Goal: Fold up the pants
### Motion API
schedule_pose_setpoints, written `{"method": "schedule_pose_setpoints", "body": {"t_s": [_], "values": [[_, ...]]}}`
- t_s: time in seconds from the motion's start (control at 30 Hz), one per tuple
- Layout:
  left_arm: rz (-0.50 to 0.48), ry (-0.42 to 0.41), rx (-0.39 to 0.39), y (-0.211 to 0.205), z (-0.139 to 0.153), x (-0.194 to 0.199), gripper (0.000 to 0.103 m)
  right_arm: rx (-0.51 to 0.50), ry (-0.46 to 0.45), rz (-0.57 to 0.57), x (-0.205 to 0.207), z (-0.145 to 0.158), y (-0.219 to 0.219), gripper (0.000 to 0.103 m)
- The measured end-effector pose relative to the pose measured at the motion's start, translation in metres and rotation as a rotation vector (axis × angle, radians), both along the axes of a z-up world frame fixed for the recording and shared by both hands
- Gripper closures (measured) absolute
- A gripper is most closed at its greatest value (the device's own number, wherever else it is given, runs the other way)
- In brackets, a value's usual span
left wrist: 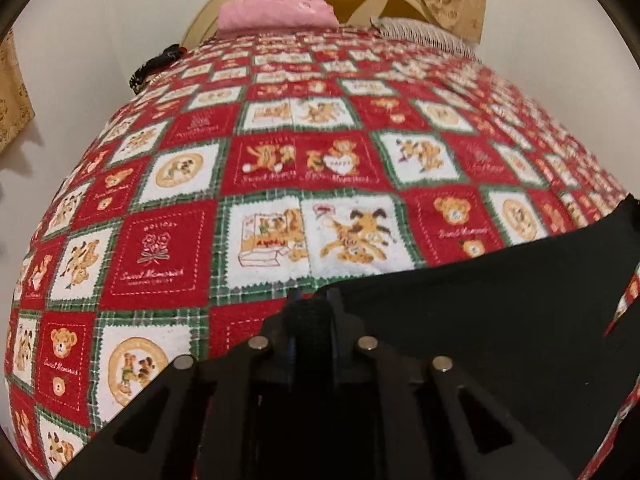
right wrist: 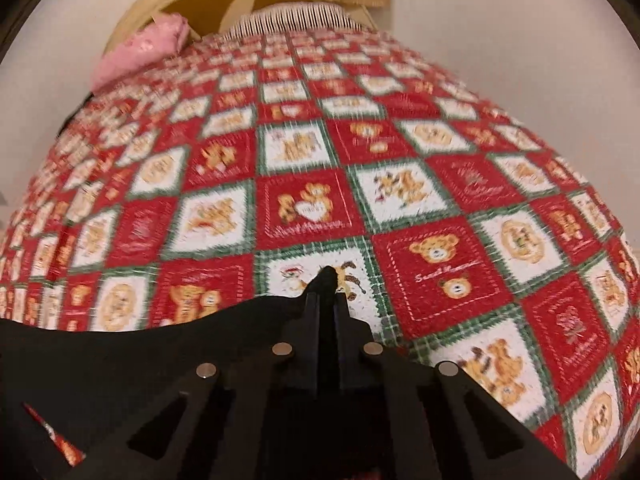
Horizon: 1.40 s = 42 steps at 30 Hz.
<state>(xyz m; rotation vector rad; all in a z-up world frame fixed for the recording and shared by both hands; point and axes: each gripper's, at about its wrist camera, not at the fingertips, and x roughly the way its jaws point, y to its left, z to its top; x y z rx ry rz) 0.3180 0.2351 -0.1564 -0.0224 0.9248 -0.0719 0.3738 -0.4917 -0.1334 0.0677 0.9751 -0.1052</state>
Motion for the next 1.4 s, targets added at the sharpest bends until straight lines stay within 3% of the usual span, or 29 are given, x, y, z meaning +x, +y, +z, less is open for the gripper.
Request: {"method": "schedule_pose_setpoints", "body": {"t_s": [0.3, 0.57, 0.93, 1.17, 1.4], "values": [[-0.009, -0.119, -0.122, 0.009, 0.031, -0.027, 0.090, -0.047, -0.207, 0.032, -0.071, 0.055, 0.004, 0.098], [-0.043, -0.228, -0.215, 0.017, 0.049, -0.075, 0.090, -0.028, -0.351, 0.008, -0.149, 0.073, -0.006, 0.098], [-0.106, -0.394, -0.326, 0.027, 0.039, -0.149, 0.090, 0.059, -0.475, -0.023, -0.247, 0.055, -0.015, 0.098], [-0.103, -0.381, -0.366, 0.037, 0.009, -0.178, 0.090, 0.106, -0.405, -0.082, -0.278, 0.013, -0.038, 0.098], [-0.145, -0.344, -0.292, 0.027, -0.010, -0.194, 0.089, 0.126, -0.368, -0.115, -0.297, -0.010, -0.046, 0.098]]}}
